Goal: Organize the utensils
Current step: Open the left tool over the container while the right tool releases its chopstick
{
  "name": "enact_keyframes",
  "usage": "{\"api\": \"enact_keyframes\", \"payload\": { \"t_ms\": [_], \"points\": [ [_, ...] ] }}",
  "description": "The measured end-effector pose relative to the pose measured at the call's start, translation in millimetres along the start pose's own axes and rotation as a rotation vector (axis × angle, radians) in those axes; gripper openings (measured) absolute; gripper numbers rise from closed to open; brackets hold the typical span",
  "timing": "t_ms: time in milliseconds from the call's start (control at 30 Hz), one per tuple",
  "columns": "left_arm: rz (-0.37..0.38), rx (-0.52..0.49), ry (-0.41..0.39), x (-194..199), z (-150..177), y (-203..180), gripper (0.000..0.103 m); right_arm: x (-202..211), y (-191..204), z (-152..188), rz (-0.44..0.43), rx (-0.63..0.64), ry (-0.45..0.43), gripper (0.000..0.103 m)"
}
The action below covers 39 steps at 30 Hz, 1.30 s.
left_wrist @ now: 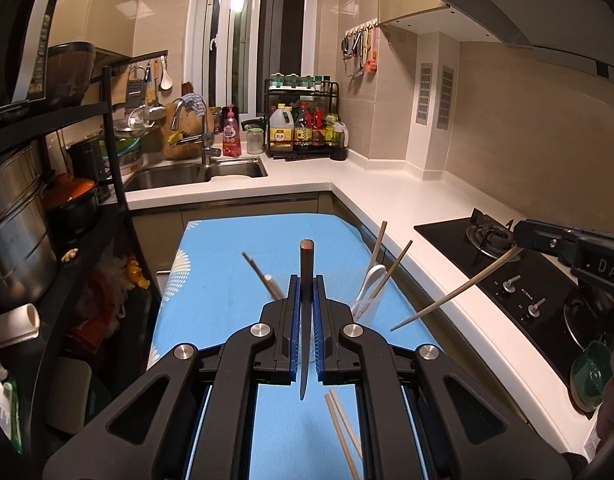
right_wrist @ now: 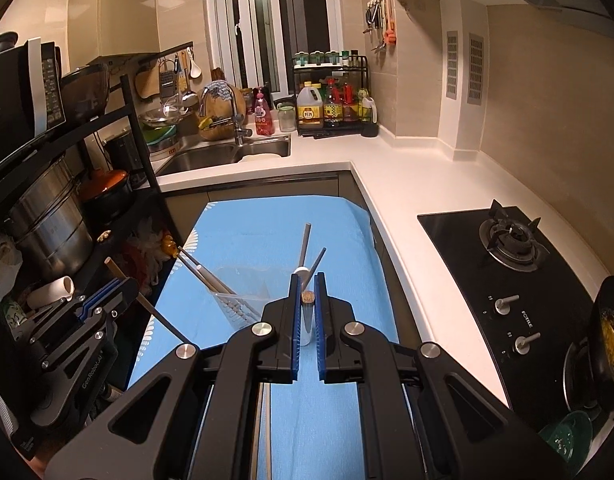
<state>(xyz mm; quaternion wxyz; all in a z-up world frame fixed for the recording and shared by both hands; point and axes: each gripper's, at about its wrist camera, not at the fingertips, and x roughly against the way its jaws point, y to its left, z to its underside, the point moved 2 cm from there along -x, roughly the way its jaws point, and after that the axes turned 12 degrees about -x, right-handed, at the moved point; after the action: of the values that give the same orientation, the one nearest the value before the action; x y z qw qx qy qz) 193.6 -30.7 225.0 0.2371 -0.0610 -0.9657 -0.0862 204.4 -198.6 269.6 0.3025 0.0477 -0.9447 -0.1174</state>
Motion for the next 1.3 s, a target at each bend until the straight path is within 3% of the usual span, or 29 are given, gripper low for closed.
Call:
{"api": "enact_keyframes", "payload": {
  "t_ms": [267, 533, 700, 1000, 1200, 1267, 1300],
  "points": [
    [0.020, -0.007, -0.018, -3.6, -24.1, 2.6, 0.006, -5.7, 6.6, -18.9, -0.016, 0.011, 0.007, 0.006],
    [0.024, -0.009, -0.075, -1.7, -75.9, 13.5, 0.006, 8.3, 28.8, -59.2, -0.063, 0.029, -0.014, 0.006],
    [0.033, 0.009, -0.077, -21.6, -99.1, 20.3, 0.006, -13.2, 43.5, -73.9, -0.064, 0.037, 0.004, 0.006],
    [0.017, 0.012, 0.019, -96.2, -73.6, 18.8, 0.006, -81.5, 46.7, -53.7, -0.024, 0.052, 0.088, 0.006],
    [0.007, 0.011, 0.071, -121.8, -55.9, 19.8, 0.006, -107.3, 40.2, -41.5, 0.008, 0.042, 0.120, 0.006],
    [0.001, 0.007, 0.087, -125.4, -53.8, 19.9, 0.006, -112.6, 37.4, -39.1, 0.008, 0.028, 0.136, 0.010],
    [-0.004, 0.005, 0.095, -126.8, -53.7, 20.1, 0.009, -114.3, 36.4, -38.1, 0.009, 0.027, 0.146, 0.019]
  ]
}}
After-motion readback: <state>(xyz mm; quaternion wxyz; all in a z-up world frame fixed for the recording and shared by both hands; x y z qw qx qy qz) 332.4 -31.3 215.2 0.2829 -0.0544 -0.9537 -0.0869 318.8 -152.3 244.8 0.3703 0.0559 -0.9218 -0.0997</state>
